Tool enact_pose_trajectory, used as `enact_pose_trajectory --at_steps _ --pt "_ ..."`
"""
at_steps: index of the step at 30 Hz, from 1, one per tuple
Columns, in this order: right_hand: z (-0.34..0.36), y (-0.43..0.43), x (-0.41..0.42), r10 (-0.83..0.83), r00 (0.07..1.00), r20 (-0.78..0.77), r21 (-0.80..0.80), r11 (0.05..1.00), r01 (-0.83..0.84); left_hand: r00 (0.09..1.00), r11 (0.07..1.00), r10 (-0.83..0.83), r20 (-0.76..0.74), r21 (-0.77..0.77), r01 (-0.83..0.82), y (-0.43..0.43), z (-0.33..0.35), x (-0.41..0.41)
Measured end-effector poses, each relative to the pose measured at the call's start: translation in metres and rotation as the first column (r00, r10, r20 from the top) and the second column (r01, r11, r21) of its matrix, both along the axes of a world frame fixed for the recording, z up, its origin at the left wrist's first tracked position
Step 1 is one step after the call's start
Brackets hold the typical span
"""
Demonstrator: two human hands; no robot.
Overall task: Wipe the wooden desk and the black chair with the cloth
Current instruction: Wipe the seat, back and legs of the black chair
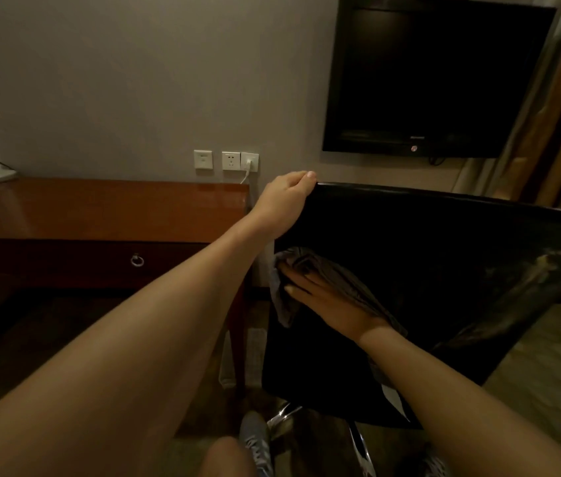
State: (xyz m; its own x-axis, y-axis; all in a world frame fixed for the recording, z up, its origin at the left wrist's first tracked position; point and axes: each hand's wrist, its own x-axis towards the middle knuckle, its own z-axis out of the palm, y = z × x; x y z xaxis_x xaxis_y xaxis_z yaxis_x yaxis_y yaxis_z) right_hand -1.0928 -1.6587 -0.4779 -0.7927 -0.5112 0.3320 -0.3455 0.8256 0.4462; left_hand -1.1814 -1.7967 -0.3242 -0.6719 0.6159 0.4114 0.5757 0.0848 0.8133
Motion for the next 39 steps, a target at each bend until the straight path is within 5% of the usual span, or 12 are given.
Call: enact_pose_trajectory --at_steps 5,11,16,23,30,34,39 --pt "0.011 0.012 0.001 -0.217 0.965 -0.148 0.058 0.972 0.227 1.0 0.999 0.012 -0.009 0.031 -0.012 0.005 -0.002 0.003" --pt "0.063 0.013 0.02 -0.144 0.949 -0.279 -0.089 0.988 0.124 0.984 0.992 0.118 -0.13 0.06 -0.111 0.009 -0.007 0.012" --pt "0.085 0.017 0.044 -0.173 0.906 -0.386 0.012 0.981 0.192 0.955 0.984 0.179 -0.234 0.036 -0.176 0.012 -0.012 0.014" --pt "0.096 0.039 0.08 -0.385 0.77 -0.509 -0.204 0.923 0.327 0.861 0.924 0.33 -0.386 -0.052 -0.378 0.017 -0.015 0.038" --pt "0.078 0.059 0.103 -0.463 0.739 -0.49 -0.402 0.872 0.28 0.503 0.966 0.108 -0.857 -0.028 -0.255 0.044 -0.034 0.1" --pt "0.062 0.076 0.123 -0.584 0.687 -0.433 -0.578 0.764 0.286 0.482 0.989 0.028 -0.876 -0.045 -0.139 0.071 -0.053 0.124" --pt "0.044 0.095 0.135 -0.678 0.639 -0.364 -0.583 0.701 0.412 0.302 0.983 -0.011 -0.953 -0.065 -0.17 0.095 -0.069 0.124"
